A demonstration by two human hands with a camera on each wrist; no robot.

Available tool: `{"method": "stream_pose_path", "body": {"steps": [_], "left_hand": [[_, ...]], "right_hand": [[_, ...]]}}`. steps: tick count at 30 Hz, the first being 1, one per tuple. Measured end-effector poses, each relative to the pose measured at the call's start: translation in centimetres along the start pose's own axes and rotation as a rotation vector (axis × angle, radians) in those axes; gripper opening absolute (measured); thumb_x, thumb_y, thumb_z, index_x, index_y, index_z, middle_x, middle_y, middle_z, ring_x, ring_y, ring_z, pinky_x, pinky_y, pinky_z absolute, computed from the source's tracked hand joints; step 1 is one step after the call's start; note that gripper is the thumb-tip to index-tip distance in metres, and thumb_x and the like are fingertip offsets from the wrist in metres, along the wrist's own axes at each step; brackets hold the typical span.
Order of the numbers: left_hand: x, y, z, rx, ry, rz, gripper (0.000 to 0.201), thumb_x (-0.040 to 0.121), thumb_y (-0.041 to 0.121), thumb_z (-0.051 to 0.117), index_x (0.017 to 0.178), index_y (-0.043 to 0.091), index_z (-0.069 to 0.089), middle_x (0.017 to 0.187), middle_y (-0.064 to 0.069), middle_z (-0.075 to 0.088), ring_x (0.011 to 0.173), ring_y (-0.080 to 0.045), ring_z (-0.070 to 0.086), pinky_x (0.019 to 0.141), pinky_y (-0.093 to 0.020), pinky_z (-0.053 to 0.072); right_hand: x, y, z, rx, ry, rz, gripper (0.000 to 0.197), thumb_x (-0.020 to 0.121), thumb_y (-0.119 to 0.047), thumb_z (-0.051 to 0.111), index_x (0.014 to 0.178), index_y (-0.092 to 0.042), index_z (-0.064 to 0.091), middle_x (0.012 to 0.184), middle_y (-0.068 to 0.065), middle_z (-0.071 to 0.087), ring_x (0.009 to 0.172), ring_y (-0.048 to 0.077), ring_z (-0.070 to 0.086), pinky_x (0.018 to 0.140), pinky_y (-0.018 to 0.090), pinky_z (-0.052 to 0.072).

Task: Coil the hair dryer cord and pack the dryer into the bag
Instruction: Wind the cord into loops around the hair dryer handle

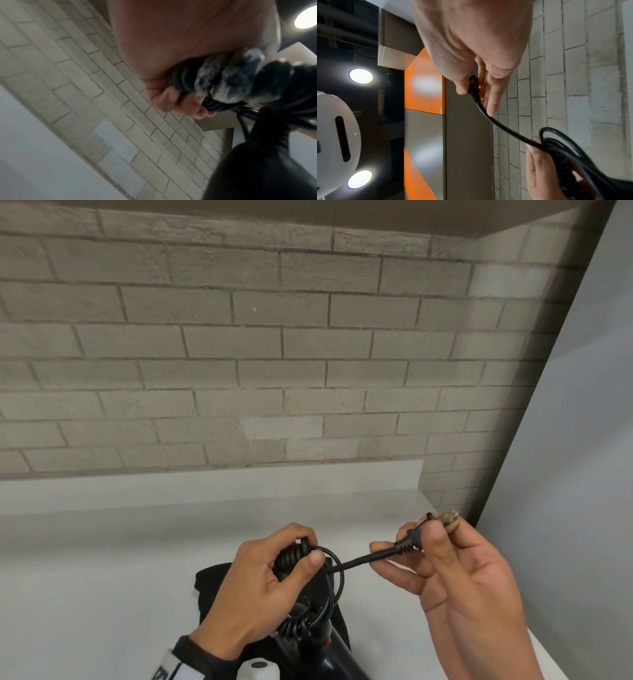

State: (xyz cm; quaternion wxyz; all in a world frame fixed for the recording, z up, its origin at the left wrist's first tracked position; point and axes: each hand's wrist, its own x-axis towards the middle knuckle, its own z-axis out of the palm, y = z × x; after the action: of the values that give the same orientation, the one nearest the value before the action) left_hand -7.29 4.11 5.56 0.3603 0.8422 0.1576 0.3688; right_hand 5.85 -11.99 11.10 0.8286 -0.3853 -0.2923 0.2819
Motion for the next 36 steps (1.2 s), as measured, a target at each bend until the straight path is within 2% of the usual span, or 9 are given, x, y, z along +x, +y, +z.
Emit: {"method": "stream_pose_path", "body": {"steps": [2, 6, 8, 12, 16, 23, 29, 33, 36], "left_hand": [[0.1, 0.2, -0.2, 0.093, -0.019, 0.049, 0.036, 0.089, 0.069, 0.046, 0.094, 0.038, 0.064, 0.073, 0.009, 0.067, 0.062, -0.016, 0.062, 0.058, -0.031, 0.049], [0.1, 0.6, -0.3, 0.208, -0.03, 0.152, 0.047, 0.094, 0.07, 0.035, 0.091, 0.036, 0.067, 0.067, 0.025, 0.06, 0.061, 0.0, 0.058, 0.057, -0.01, 0.037], [0.1, 0.7, -0.5, 0.172, -0.038, 0.145, 0.051, 0.091, 0.074, 0.035, 0.101, 0.038, 0.069, 0.066, 0.03, 0.056, 0.059, 0.004, 0.056, 0.057, -0.007, 0.035], [-0.4, 0.9, -0.9, 0.118, -0.093, 0.09, 0.062, 0.073, 0.073, 0.064, 0.127, 0.048, 0.049, 0.063, 0.018, 0.055, 0.049, -0.006, 0.052, 0.056, -0.008, 0.037], [-0.6, 0.5, -0.8, 0.08, -0.057, 0.095, 0.044, 0.073, 0.07, 0.067, 0.107, 0.046, 0.057, 0.071, 0.017, 0.063, 0.059, -0.009, 0.06, 0.061, -0.014, 0.046], [-0.6, 0.7, -0.7, 0.142, -0.015, 0.183, 0.035, 0.083, 0.066, 0.061, 0.098, 0.034, 0.065, 0.08, 0.025, 0.064, 0.07, -0.002, 0.063, 0.062, -0.014, 0.048], [-0.6, 1.1, -0.7, 0.128, -0.062, 0.106, 0.043, 0.076, 0.06, 0.069, 0.114, 0.046, 0.057, 0.076, 0.024, 0.062, 0.056, -0.005, 0.058, 0.057, -0.007, 0.041], [-0.6, 1.1, -0.5, 0.156, -0.044, 0.173, 0.034, 0.086, 0.061, 0.06, 0.111, 0.038, 0.063, 0.085, 0.034, 0.062, 0.071, 0.006, 0.062, 0.066, -0.003, 0.042], [-0.6, 1.1, -0.3, 0.15, -0.031, 0.214, 0.036, 0.09, 0.06, 0.055, 0.11, 0.033, 0.066, 0.088, 0.028, 0.065, 0.077, 0.004, 0.064, 0.069, -0.004, 0.043]], "right_hand": [[0.4, -0.8, 0.2, -0.004, -0.018, -0.015, 0.051, 0.045, -0.047, 0.093, 0.073, -0.013, 0.067, 0.073, 0.008, 0.066, 0.071, 0.039, 0.073, 0.059, 0.039, 0.059], [1.2, -1.9, 0.8, 0.002, -0.038, -0.022, 0.029, 0.067, -0.036, 0.076, 0.078, -0.012, 0.063, 0.075, 0.007, 0.064, 0.075, 0.032, 0.073, 0.061, 0.037, 0.059], [1.4, -2.2, 1.2, 0.001, -0.019, 0.002, 0.024, 0.071, -0.032, 0.067, 0.079, -0.011, 0.06, 0.074, 0.007, 0.063, 0.074, 0.03, 0.073, 0.06, 0.036, 0.059], [1.4, -2.0, 1.5, 0.007, 0.007, 0.039, 0.024, 0.075, -0.031, 0.063, 0.083, -0.009, 0.059, 0.073, 0.008, 0.064, 0.073, 0.028, 0.073, 0.06, 0.035, 0.059], [1.3, -2.0, 1.3, 0.022, 0.031, 0.046, 0.025, 0.075, -0.031, 0.064, 0.084, -0.009, 0.059, 0.074, 0.008, 0.064, 0.074, 0.027, 0.073, 0.06, 0.034, 0.059], [2.1, -2.5, 1.0, 0.062, 0.074, 0.015, 0.019, 0.08, -0.029, 0.06, 0.085, -0.011, 0.055, 0.074, 0.006, 0.064, 0.074, 0.022, 0.074, 0.059, 0.03, 0.059], [2.4, -2.1, 1.0, 0.063, 0.092, 0.025, 0.019, 0.082, -0.031, 0.06, 0.083, -0.012, 0.055, 0.073, 0.006, 0.066, 0.075, 0.022, 0.074, 0.06, 0.03, 0.059], [2.9, -1.9, 0.8, 0.057, 0.108, 0.002, 0.017, 0.084, -0.029, 0.059, 0.083, -0.013, 0.056, 0.073, 0.006, 0.065, 0.073, 0.021, 0.073, 0.059, 0.029, 0.059], [4.0, -0.7, 0.0, 0.049, 0.206, -0.043, 0.012, 0.087, -0.024, 0.061, 0.089, -0.013, 0.055, 0.075, 0.005, 0.065, 0.067, 0.02, 0.071, 0.056, 0.027, 0.058]]}}
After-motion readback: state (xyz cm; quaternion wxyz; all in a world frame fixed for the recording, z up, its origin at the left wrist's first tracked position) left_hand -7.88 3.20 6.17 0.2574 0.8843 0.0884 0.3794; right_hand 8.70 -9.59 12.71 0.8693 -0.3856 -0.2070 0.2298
